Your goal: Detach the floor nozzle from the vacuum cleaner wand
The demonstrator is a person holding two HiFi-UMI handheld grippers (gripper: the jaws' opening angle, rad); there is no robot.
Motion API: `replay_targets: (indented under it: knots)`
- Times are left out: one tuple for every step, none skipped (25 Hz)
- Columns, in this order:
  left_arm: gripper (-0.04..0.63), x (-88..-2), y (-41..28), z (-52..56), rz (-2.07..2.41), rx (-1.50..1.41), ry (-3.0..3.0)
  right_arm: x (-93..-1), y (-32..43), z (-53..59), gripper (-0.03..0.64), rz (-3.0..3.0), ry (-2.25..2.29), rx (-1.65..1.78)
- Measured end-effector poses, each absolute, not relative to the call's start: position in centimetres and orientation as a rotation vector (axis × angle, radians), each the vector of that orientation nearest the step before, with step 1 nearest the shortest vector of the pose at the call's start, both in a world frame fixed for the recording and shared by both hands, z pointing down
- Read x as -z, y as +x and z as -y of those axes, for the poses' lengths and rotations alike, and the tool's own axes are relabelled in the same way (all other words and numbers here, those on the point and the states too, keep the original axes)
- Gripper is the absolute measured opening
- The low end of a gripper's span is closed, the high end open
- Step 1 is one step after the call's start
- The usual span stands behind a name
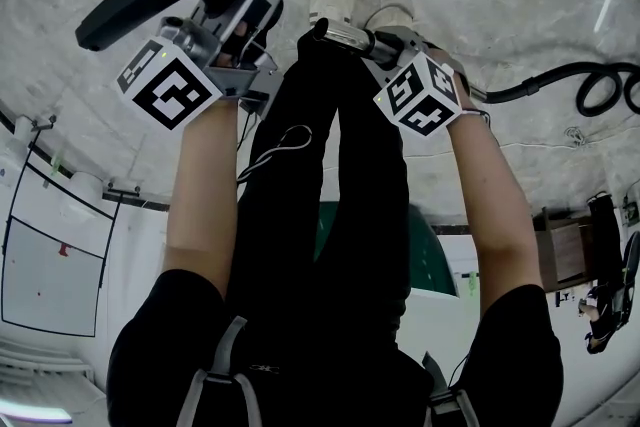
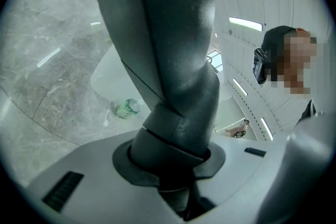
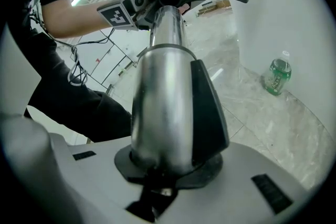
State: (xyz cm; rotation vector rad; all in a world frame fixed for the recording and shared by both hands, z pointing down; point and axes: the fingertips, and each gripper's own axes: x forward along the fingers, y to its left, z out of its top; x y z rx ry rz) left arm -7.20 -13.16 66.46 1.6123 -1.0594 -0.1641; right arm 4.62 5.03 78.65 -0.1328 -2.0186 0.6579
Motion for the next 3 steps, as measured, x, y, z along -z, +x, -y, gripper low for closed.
replay_targets:
  knots:
    - [0.107, -66.42, -7.17, 13.0, 1.06, 0.159, 1.612, -78.52, 4.56, -5.03, 0.09, 2.021, -0.132, -0.655]
    - [0.107, -66.35, -7.14, 12.85, 1.06, 0.155, 1.611, -78.37, 4.5, -5.04, 0.089, 2.023, -0.131, -0.653]
    - [0.107, -66.28, -7.11, 12.7, 1.06, 0.15, 1.611, -78.22, 4.43, -5.05, 0.091, 2.026, -0.131, -0.65]
